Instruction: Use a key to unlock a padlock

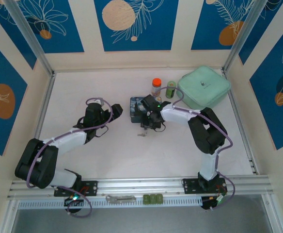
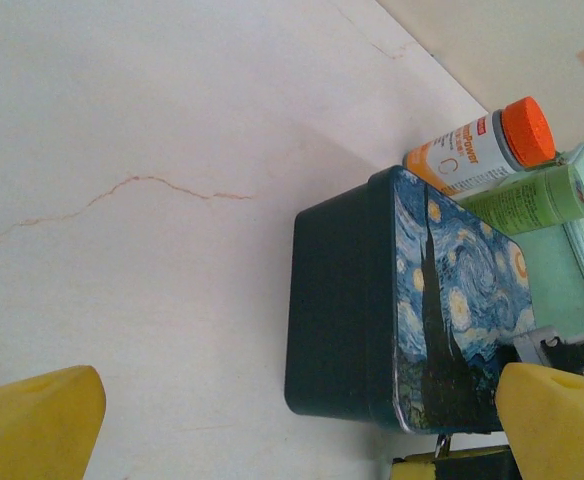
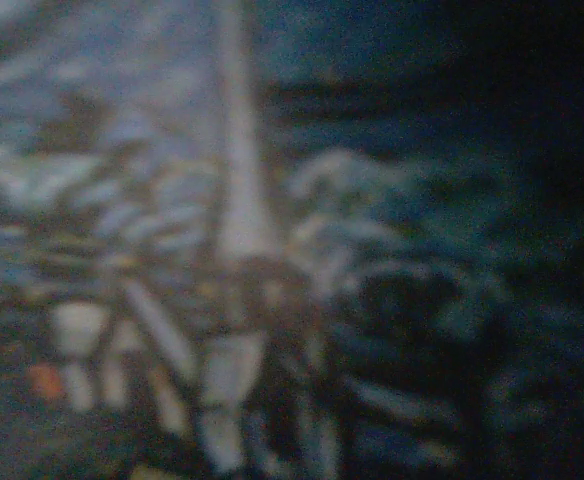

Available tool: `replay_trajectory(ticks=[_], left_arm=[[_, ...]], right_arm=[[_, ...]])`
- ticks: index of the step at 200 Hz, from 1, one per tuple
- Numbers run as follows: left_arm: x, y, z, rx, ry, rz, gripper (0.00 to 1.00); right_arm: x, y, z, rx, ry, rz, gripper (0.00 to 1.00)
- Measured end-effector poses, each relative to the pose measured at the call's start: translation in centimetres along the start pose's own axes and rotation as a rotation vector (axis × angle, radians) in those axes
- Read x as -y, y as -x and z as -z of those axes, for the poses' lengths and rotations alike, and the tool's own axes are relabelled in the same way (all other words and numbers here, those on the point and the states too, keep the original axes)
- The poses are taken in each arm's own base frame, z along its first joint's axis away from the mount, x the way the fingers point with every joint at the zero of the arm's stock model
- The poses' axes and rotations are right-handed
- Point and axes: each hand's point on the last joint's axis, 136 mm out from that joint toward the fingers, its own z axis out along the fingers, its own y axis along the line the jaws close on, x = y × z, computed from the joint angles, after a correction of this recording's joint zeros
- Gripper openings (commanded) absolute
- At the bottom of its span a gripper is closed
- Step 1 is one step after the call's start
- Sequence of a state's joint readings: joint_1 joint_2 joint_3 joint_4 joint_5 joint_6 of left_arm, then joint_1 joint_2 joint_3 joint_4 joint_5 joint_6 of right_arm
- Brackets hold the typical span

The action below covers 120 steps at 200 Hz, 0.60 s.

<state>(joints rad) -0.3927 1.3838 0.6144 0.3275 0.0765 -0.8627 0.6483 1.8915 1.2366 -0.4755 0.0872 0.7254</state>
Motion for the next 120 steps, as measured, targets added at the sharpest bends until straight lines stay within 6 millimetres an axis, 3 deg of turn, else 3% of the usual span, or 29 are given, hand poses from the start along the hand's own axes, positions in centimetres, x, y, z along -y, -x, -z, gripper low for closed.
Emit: replay_trajectory(ticks=[32,64,120], left_arm=[[0.0,0.0,0.0,-0.003,0.003,0.0,1.0],[0.2,0.2,0.0,0.0,0.0,0.0,1.0],[0.3,0.3,0.0,0.001,-0.001,0.0,1.0]], right_arm=[[-1.5,-0.3,0.3,-0.051,0.117,0.044,0.05],[-1.7,-0.4,0.3,-0.057,0.123,0.064,0.3],[-0.9,-1.4,0.9,-0.036,-0.054,0.125,0.53]])
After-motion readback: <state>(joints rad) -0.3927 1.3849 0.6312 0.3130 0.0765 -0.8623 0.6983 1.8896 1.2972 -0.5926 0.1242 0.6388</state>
